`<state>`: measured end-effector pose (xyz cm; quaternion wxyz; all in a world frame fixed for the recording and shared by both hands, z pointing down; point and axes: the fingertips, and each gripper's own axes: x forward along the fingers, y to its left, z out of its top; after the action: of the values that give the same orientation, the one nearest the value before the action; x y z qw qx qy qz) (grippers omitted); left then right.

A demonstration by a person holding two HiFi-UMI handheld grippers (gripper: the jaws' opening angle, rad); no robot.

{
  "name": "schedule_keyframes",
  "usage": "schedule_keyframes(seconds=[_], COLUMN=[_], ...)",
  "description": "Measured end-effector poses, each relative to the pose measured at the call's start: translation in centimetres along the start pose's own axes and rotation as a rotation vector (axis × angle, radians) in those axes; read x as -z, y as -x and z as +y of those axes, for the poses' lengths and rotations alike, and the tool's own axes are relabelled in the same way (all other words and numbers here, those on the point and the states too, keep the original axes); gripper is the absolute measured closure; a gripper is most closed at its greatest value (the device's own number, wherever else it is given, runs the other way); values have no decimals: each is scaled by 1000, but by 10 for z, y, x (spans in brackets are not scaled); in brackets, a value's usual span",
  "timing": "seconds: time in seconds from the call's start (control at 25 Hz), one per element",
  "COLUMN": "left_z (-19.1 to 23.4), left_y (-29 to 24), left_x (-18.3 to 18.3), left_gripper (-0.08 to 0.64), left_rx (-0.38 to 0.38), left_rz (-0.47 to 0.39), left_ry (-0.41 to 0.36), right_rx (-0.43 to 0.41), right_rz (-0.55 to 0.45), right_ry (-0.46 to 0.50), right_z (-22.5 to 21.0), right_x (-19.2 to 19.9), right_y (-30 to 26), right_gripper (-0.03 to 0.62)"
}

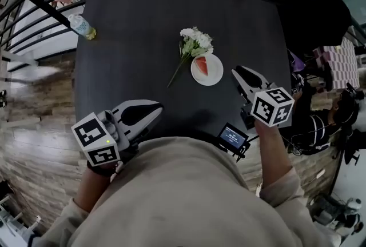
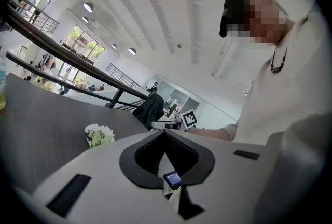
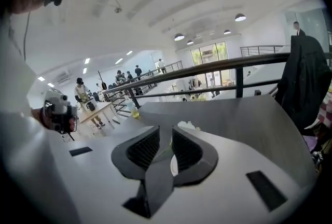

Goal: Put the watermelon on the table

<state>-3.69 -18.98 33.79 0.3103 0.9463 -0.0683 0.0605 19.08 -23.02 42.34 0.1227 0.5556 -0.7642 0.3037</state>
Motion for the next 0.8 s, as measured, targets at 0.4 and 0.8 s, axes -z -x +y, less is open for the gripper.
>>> schedule_keyframes(seconds=[0.4,0.8], left_z=[-4,-14], left_y=[-5,-15], left_x=[-12,-23], left_gripper=[554,554], left_rx=[71,138], left_rz=[2,-17], left_ry=[-54,-92], right_rx=[-195,-187], right_rz=[-276,-388], right_ry=[-225,-245], right_z=[71,84], right_x=[-48,-76], right_y=[82,153], right_gripper=[578,578])
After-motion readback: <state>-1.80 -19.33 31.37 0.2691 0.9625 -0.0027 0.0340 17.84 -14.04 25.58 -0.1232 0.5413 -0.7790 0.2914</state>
